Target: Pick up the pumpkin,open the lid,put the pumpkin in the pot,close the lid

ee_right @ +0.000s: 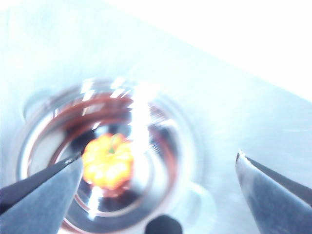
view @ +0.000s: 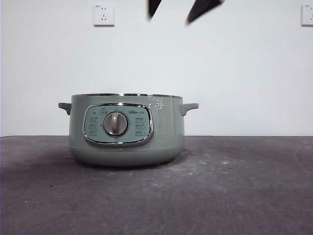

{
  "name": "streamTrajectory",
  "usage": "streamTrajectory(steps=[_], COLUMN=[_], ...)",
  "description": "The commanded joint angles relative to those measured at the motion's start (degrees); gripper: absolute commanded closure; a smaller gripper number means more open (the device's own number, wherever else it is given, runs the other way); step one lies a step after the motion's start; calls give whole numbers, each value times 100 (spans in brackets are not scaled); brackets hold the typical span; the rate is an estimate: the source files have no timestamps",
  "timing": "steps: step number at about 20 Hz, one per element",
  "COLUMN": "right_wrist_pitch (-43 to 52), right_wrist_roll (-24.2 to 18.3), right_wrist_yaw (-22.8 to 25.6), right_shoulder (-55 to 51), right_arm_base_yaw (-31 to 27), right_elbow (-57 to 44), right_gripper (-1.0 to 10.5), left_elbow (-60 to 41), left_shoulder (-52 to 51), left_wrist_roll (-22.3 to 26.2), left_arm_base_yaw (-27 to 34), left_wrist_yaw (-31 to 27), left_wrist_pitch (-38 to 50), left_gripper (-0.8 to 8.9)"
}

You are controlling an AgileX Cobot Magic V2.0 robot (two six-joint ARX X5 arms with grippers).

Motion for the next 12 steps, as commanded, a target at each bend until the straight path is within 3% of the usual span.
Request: streamTrajectory(steps=[1,6,12], right_wrist_pitch=[-363,-1261,-2026], right_wrist_roll=[240,267,446], right_wrist_yaw=[9,-39,-125], right_shoulder=[-813,-2218,-2837], right_arm_base_yaw=[-37,-15,122], right_elbow=[-15,-15,-15], right_gripper=[411,411,411], left_elbow=[28,26,26], left_shoulder=[323,1410,2218], left_wrist_roll=[83,155,173], left_arm_base_yaw=[-7,-155,-415], left_wrist_yaw=[66,63,59], left_wrist_pitch=[509,1235,1989], left_gripper=[822,822,822])
